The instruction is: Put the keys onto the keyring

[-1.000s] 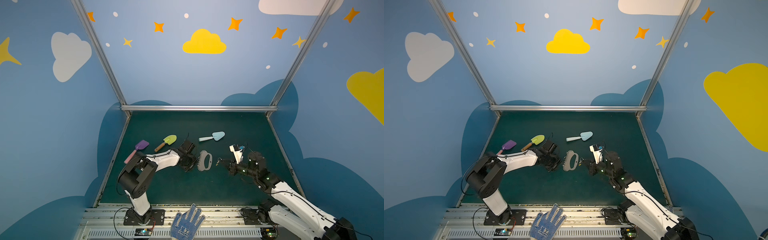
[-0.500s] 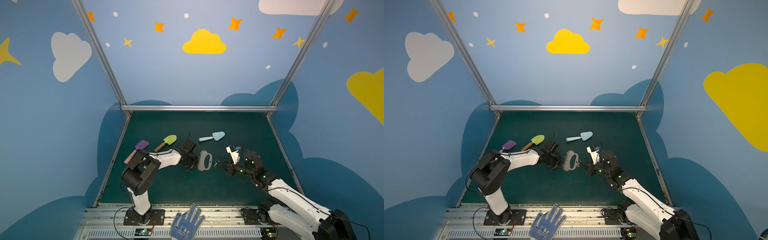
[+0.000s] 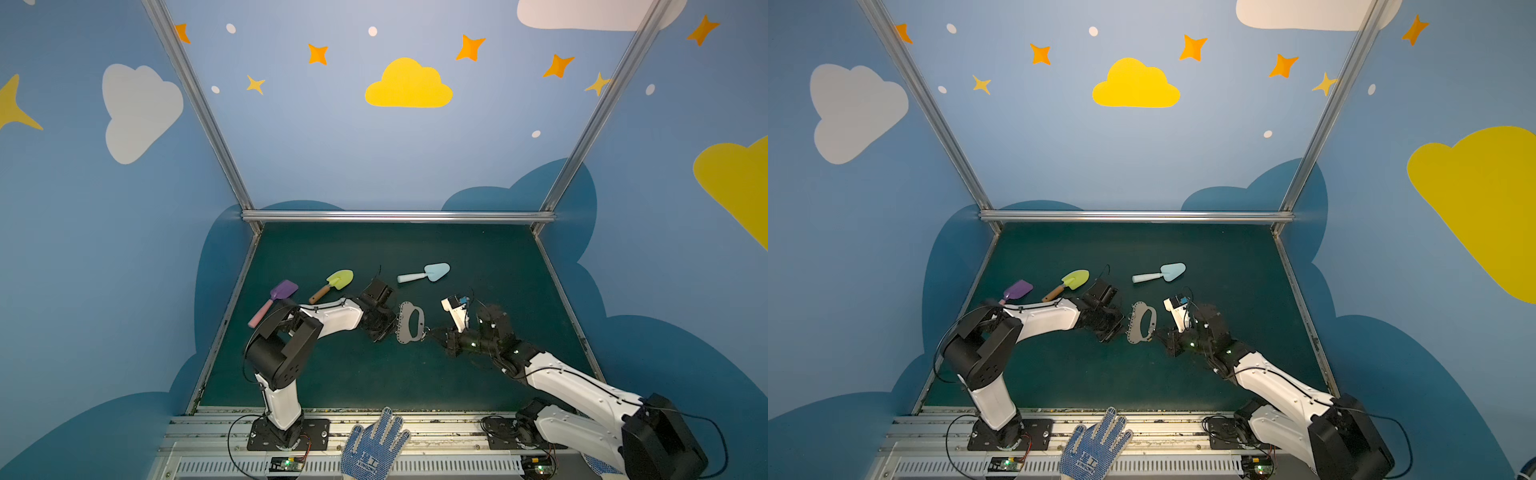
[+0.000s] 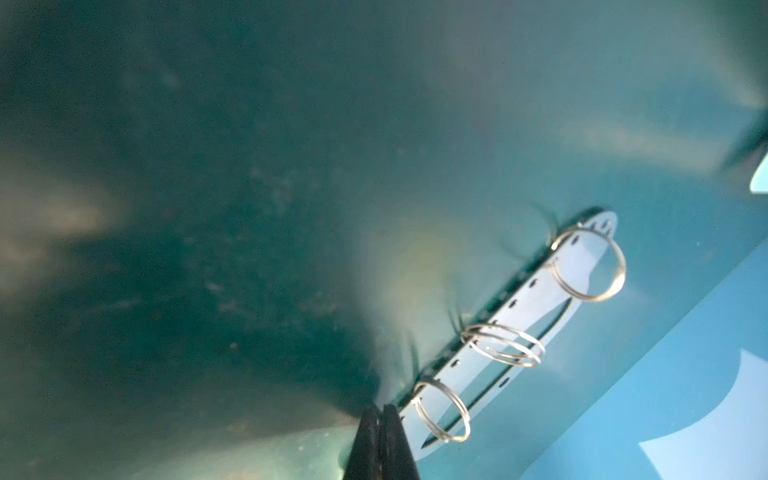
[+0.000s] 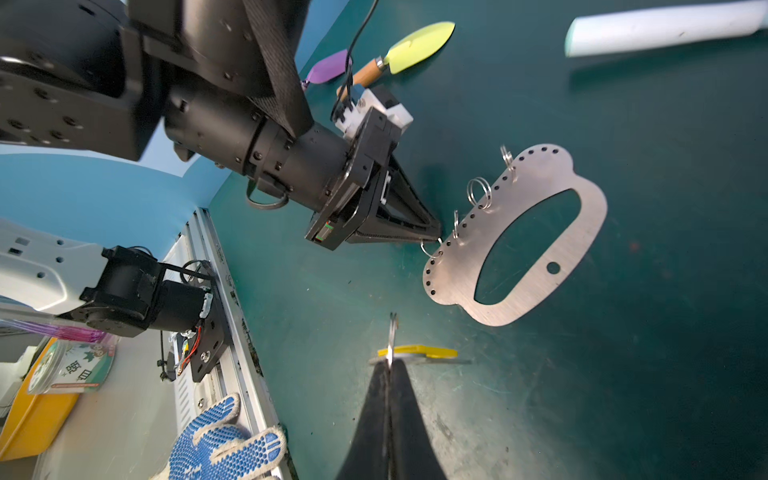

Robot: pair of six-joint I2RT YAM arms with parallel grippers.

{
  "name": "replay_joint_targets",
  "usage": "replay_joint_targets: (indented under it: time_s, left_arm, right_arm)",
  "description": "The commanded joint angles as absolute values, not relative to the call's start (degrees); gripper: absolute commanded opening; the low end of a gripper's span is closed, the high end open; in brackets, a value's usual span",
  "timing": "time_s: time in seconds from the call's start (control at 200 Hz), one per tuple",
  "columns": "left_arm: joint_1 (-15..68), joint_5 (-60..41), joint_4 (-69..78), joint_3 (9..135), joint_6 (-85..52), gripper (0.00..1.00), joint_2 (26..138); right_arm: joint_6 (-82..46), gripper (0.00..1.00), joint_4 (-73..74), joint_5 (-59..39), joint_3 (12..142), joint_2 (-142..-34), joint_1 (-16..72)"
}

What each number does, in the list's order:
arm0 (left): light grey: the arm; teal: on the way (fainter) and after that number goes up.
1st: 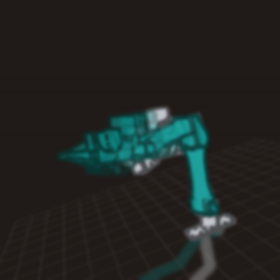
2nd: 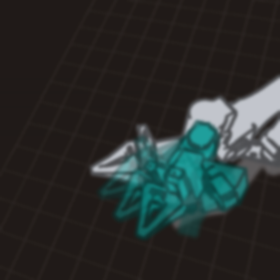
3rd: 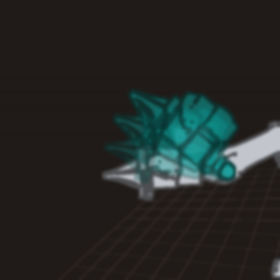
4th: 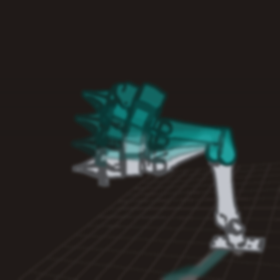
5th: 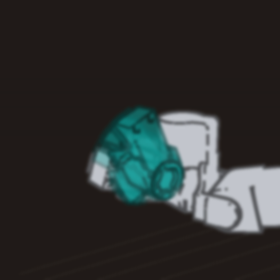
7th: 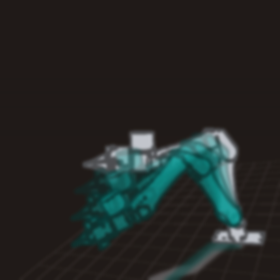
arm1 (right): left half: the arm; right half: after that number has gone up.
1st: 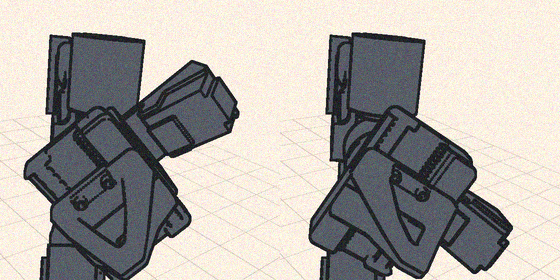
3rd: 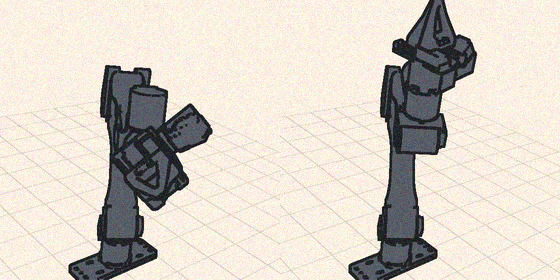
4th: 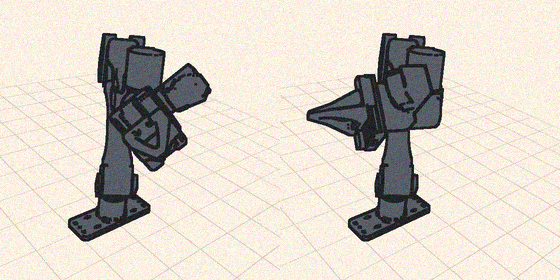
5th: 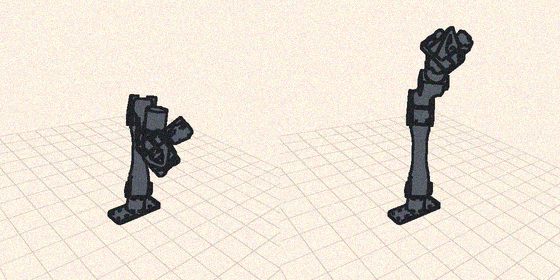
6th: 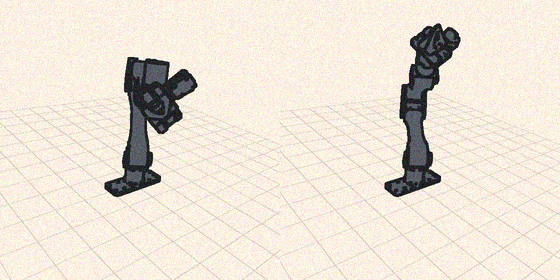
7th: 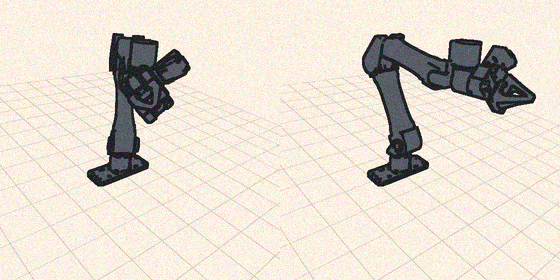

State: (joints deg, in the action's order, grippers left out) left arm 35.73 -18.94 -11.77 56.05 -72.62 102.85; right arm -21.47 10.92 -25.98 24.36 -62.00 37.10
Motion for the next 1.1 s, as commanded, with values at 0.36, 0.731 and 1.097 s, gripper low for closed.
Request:
replay_joint_targets:
  time_s: [0.36,0.731,1.097]
  left_arm:
    - [35.4,-21.5,-9.1,55.8,-75.0,0.04,99.5]
    - [35.4,-24.6,-4.2,54.0,-78.7,0.04,98.3]
    - [35.3,-26.0,-1.4,53.1,-80.7,0.04,98.2]
  right_arm:
    - [-23.5,0.0,31.1,-25.7,21.2,-73.5,40.1]
    - [-23.5,0.0,46.1,-21.2,20.4,-82.8,40.6]
    - [-23.5,0.0,57.0,-23.6,19.4,-90.3,40.9]
